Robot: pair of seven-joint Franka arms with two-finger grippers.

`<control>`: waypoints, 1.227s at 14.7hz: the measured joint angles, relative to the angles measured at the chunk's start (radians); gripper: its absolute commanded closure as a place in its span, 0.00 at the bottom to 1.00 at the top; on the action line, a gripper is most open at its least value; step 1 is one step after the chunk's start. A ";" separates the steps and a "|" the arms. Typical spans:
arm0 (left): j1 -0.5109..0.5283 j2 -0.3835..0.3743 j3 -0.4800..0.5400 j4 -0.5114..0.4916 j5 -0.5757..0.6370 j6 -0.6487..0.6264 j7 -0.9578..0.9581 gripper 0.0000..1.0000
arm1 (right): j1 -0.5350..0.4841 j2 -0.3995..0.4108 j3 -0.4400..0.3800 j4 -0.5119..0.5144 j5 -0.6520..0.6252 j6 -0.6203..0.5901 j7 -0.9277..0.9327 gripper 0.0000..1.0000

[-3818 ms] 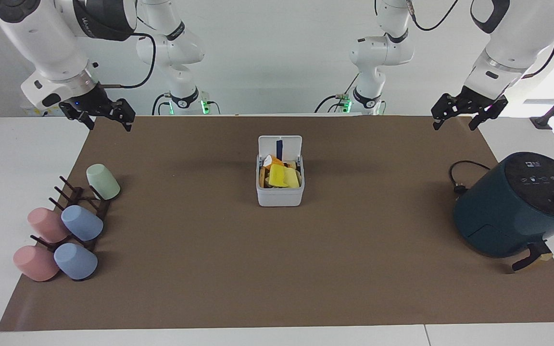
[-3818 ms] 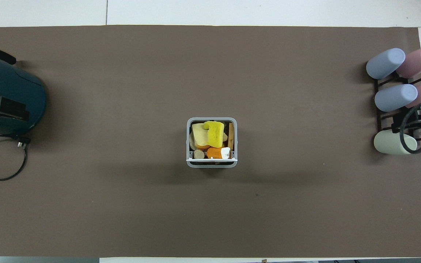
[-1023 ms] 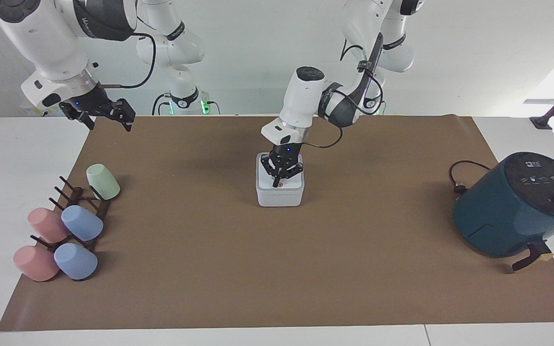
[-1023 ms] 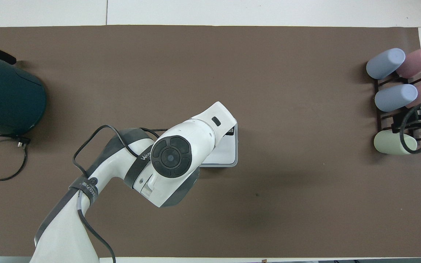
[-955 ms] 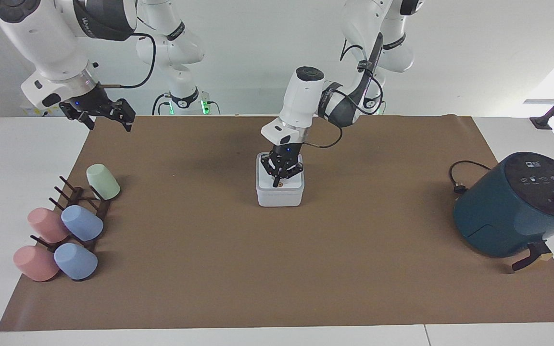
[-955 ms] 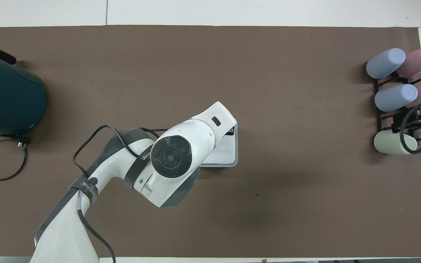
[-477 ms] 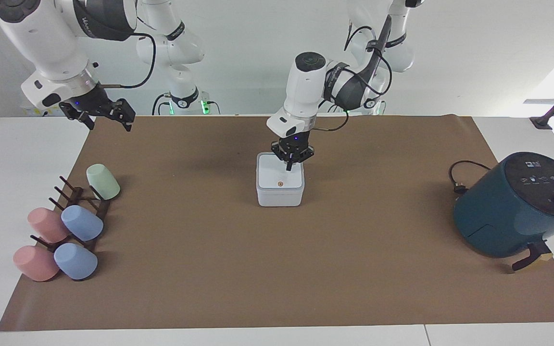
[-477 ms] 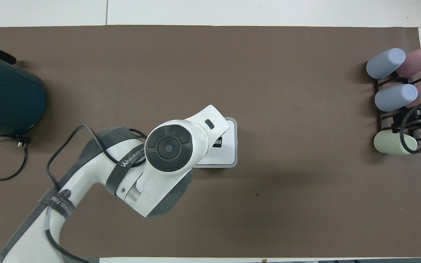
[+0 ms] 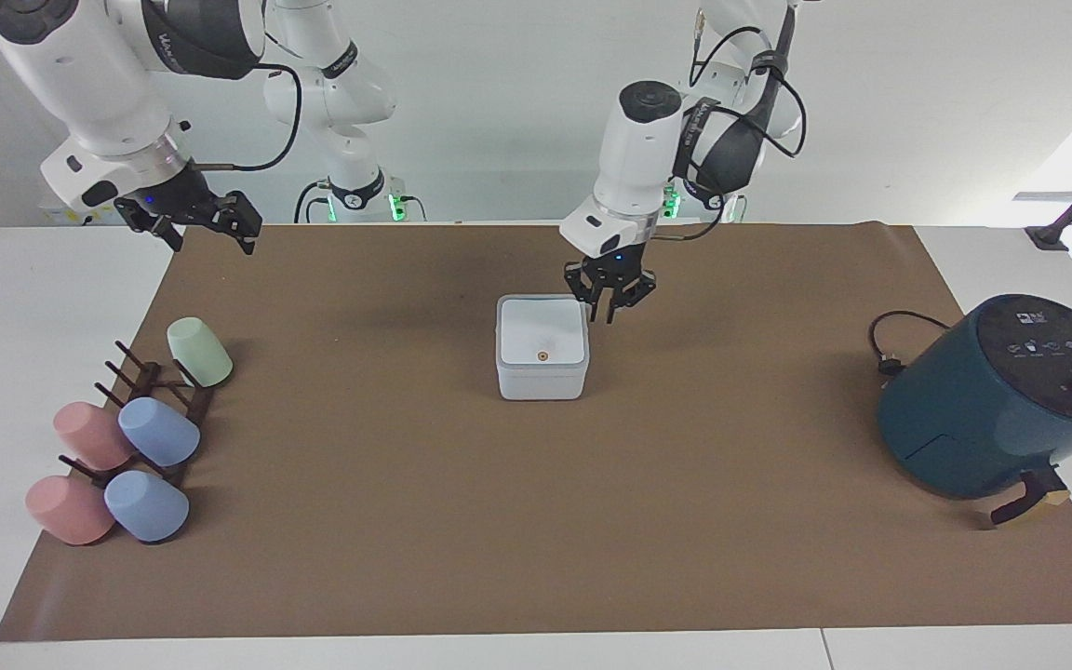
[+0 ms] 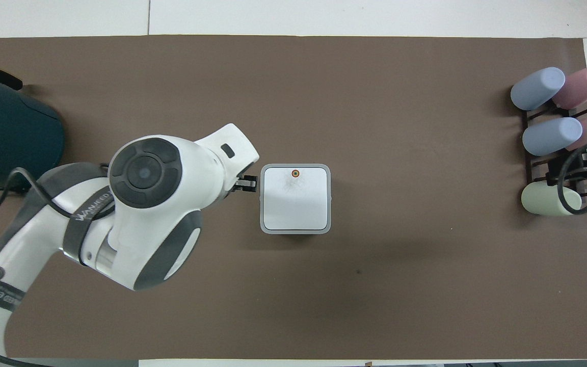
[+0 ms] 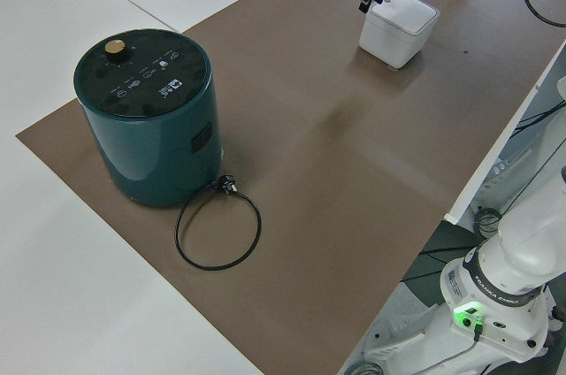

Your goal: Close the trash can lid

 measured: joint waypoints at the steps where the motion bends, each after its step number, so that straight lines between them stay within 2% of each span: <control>1: 0.033 -0.017 0.000 0.000 0.000 -0.022 0.035 0.00 | 0.000 0.000 0.000 0.000 0.000 0.000 0.000 0.00; 5: 0.174 -0.063 0.002 -0.001 0.000 -0.101 0.119 0.00 | 0.000 0.000 0.000 0.000 0.000 0.000 0.000 0.00; 9: 0.296 -0.086 0.003 0.011 0.000 -0.122 0.203 0.00 | 0.000 0.000 0.000 0.000 0.000 0.000 0.000 0.00; 13: 0.387 -0.095 0.004 0.084 0.000 -0.211 0.257 0.00 | 0.000 0.000 0.000 0.000 0.000 0.000 0.000 0.00; 18: 0.443 -0.096 0.003 0.214 0.000 -0.354 0.321 0.00 | 0.000 0.000 0.000 0.000 0.000 0.000 0.000 0.00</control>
